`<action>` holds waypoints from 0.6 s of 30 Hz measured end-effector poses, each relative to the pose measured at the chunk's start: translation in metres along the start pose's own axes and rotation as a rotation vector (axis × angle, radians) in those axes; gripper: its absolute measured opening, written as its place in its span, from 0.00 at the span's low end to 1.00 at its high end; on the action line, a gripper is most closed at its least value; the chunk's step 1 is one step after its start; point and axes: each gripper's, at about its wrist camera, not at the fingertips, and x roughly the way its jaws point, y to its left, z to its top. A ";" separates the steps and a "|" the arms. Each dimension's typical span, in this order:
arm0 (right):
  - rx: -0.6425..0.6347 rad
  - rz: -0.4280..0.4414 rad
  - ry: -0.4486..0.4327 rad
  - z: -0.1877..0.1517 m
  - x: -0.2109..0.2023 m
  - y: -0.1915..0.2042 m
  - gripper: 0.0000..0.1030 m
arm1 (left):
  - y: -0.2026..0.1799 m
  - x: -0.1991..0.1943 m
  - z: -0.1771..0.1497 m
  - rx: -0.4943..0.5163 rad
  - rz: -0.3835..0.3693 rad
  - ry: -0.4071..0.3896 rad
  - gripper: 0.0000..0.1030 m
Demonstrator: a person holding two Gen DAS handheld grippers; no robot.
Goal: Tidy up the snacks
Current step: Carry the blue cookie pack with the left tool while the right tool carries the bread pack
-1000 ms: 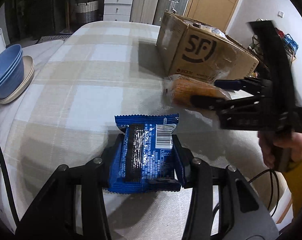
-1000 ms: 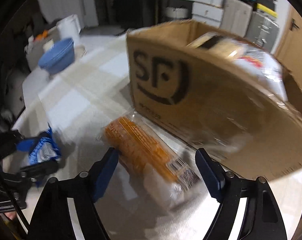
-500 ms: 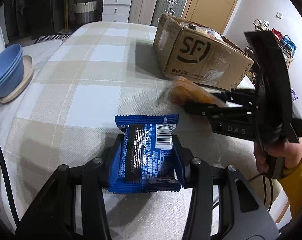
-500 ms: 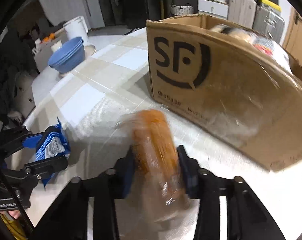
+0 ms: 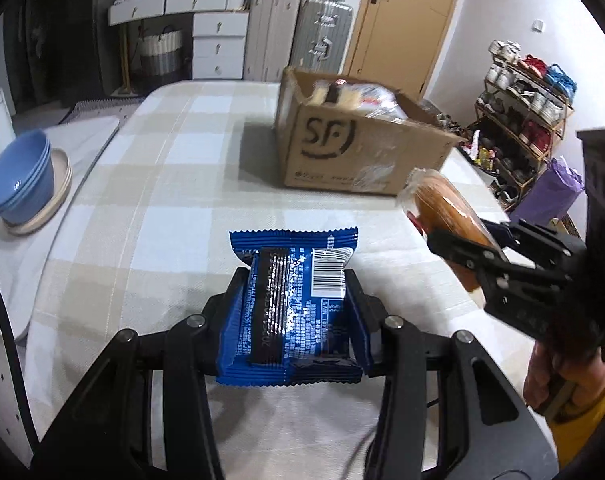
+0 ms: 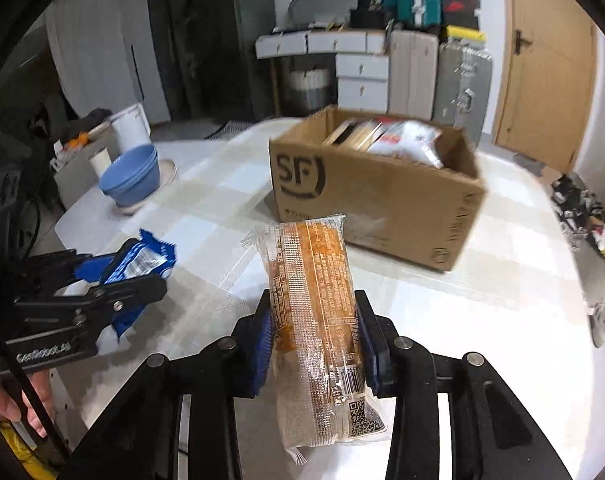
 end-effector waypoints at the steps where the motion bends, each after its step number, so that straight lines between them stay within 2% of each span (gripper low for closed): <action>1: 0.018 -0.002 -0.017 -0.002 -0.011 -0.001 0.36 | -0.007 -0.006 0.002 0.018 0.008 -0.015 0.41; 7: 0.071 -0.011 -0.075 -0.008 -0.048 -0.009 0.36 | -0.033 -0.034 0.015 0.077 0.001 -0.071 0.41; 14: 0.112 0.017 -0.097 0.004 -0.056 -0.015 0.36 | -0.038 -0.042 0.036 0.086 -0.020 -0.074 0.41; 18: 0.119 0.026 -0.112 0.023 -0.057 -0.024 0.36 | -0.040 -0.036 0.058 0.099 -0.046 -0.063 0.41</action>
